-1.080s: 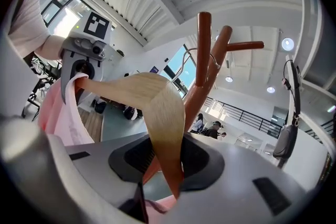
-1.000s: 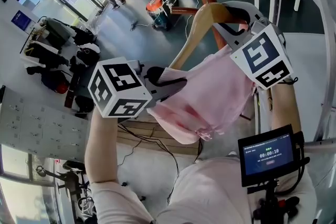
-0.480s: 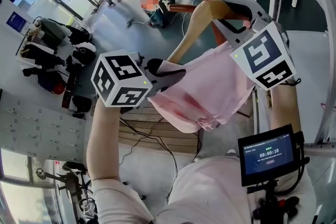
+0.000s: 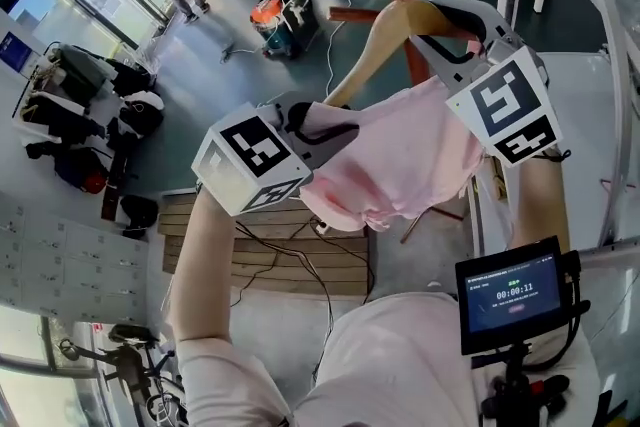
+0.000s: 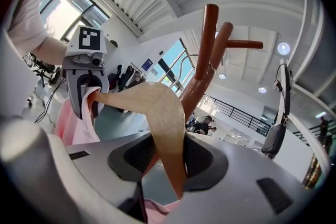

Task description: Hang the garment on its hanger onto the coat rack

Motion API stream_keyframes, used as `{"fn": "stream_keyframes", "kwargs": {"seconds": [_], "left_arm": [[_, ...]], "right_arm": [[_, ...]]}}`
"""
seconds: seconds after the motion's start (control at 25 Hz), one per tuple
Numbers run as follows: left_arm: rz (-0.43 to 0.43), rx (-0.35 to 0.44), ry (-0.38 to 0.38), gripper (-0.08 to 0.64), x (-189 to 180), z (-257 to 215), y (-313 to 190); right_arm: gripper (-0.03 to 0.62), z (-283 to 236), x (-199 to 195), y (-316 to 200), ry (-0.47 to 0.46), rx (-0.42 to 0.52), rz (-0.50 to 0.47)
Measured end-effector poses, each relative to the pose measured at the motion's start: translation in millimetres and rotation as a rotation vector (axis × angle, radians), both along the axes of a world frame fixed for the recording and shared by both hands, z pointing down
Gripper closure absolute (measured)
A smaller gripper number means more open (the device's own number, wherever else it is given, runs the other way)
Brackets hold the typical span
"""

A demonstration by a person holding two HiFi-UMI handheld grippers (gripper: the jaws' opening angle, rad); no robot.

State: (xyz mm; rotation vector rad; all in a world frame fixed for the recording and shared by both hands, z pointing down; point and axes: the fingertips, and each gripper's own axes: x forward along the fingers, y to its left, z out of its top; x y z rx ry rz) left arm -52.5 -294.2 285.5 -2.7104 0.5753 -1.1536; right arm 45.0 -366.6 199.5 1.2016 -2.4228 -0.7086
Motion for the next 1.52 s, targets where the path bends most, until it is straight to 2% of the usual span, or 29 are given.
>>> {"fn": "stream_keyframes", "kwargs": {"seconds": [0.16, 0.36, 0.48, 0.56, 0.72, 0.88, 1.04, 1.28, 1.52], "left_arm": [[-0.034, 0.088, 0.029, 0.431, 4, 3, -19], [-0.057, 0.137, 0.053, 0.397, 12, 5, -34], [-0.064, 0.209, 0.064, 0.396, 6, -8, -32], [-0.071, 0.245, 0.092, 0.396, 3, -22, -30], [-0.077, 0.253, 0.129, 0.396, 12, -22, -43], [-0.067, 0.310, 0.145, 0.396, 5, -28, -25], [-0.079, 0.333, 0.263, 0.396, -11, -56, 14], [-0.088, 0.351, 0.407, 0.396, -46, -78, 58], [-0.114, 0.447, 0.509, 0.396, -75, -89, 98]], "right_arm": [[0.453, 9, 12, -13, 0.016, 0.011, 0.049], [0.449, 18, 27, -25, 0.114, 0.036, 0.094], [0.405, 11, 28, -14, 0.148, 0.052, 0.106], [0.402, 7, 30, -9, 0.155, 0.049, 0.105], [0.401, 8, 47, -19, 0.065, 0.054, 0.072], [0.402, -10, 49, 10, -0.012, 0.086, 0.065], [0.402, -38, 33, 62, -0.045, 0.137, 0.059], [0.402, -28, 3, 115, -0.022, 0.124, 0.108], [0.403, -10, -28, 167, -0.111, 0.102, 0.148]]}}
